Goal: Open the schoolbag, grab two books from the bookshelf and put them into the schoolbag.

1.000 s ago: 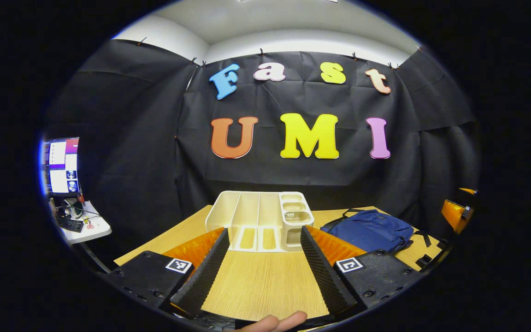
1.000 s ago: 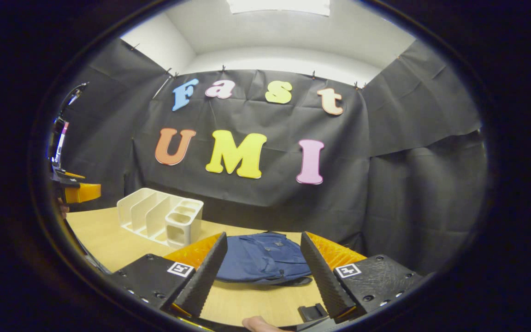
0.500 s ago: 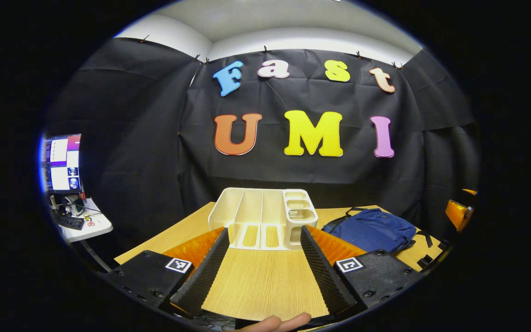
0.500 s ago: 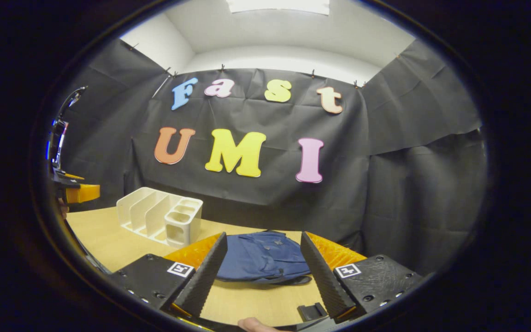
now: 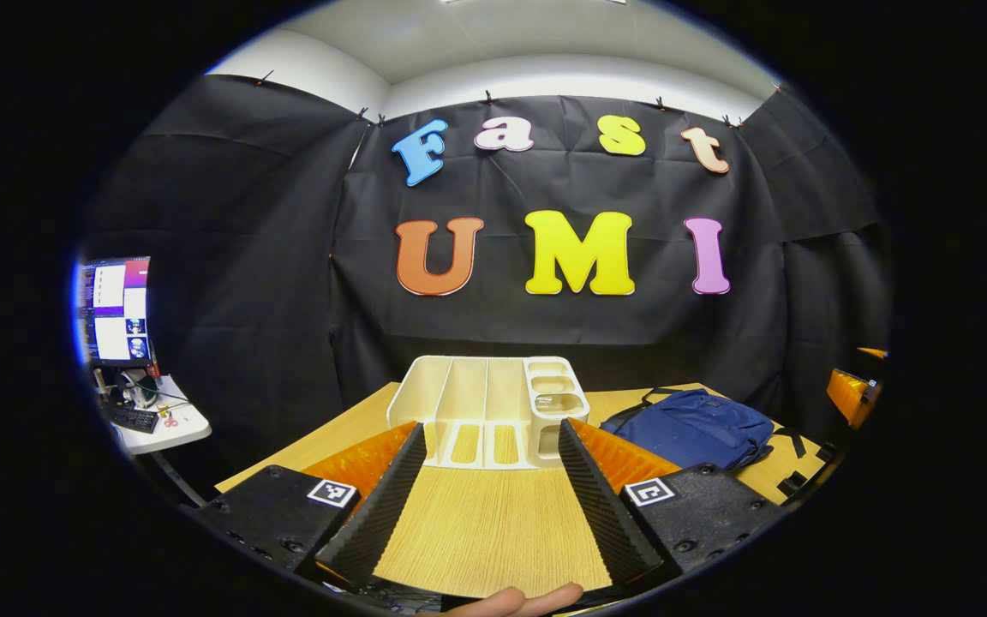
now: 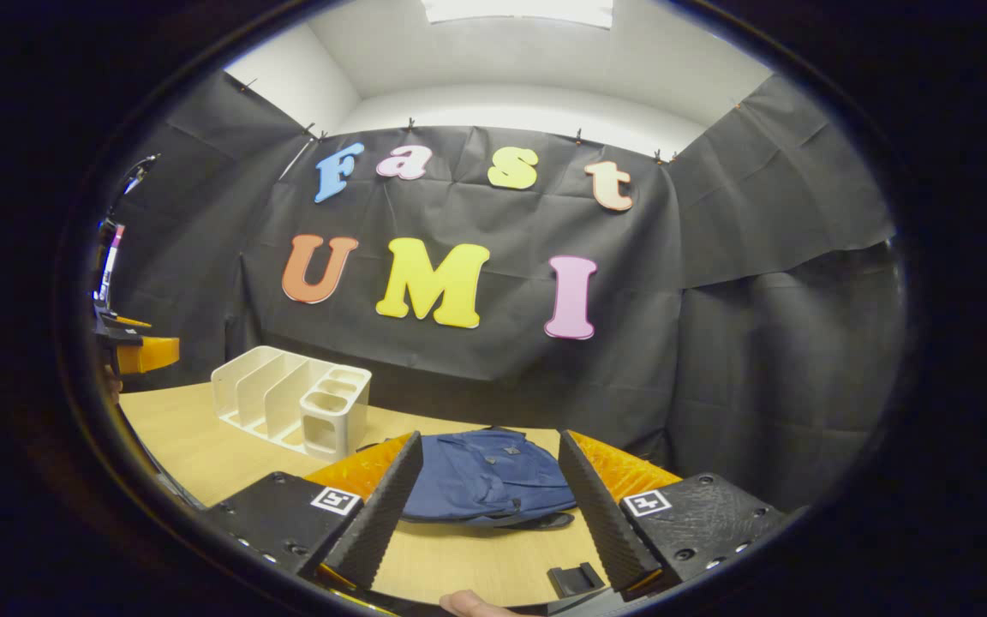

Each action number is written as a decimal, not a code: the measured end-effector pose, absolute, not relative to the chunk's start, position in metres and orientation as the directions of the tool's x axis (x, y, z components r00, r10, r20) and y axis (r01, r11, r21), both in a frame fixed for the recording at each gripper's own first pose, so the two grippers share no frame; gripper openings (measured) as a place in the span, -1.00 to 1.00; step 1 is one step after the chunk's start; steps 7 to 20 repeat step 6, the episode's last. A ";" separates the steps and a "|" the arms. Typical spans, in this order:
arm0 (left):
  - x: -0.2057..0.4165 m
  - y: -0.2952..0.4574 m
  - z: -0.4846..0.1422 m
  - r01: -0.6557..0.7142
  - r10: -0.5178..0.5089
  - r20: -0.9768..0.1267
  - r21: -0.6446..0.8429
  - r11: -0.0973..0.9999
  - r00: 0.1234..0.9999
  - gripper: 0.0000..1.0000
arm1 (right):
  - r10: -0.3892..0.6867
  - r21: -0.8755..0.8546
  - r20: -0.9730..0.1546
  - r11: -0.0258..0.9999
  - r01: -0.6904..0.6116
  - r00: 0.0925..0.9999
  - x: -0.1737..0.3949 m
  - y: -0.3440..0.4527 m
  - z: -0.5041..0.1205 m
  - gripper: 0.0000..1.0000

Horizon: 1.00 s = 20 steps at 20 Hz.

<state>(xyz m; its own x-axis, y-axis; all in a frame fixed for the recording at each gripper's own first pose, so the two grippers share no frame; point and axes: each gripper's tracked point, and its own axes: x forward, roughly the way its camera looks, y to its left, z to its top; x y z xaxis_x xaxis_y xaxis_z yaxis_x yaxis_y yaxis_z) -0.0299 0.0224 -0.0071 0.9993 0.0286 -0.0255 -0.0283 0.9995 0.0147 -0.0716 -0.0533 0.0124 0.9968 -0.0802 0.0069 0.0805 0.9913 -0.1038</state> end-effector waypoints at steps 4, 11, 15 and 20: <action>-0.031 0.019 -0.005 -0.016 0.016 -0.011 0.021 1.000 1.000 0.95 | -0.095 -0.099 0.011 0.991 0.095 0.995 -0.072 -0.055 0.013 0.90; -0.031 0.016 -0.006 -0.005 0.006 -0.008 0.021 1.000 1.000 0.95 | -0.099 -0.097 0.013 0.990 0.100 0.995 -0.072 -0.056 0.014 0.96; -0.031 0.016 -0.006 -0.005 0.006 -0.008 0.021 1.000 1.000 0.95 | -0.099 -0.097 0.013 0.990 0.100 0.995 -0.072 -0.056 0.014 0.96; -0.031 0.016 -0.006 -0.005 0.006 -0.008 0.021 1.000 1.000 0.95 | -0.099 -0.097 0.013 0.990 0.100 0.995 -0.072 -0.056 0.014 0.96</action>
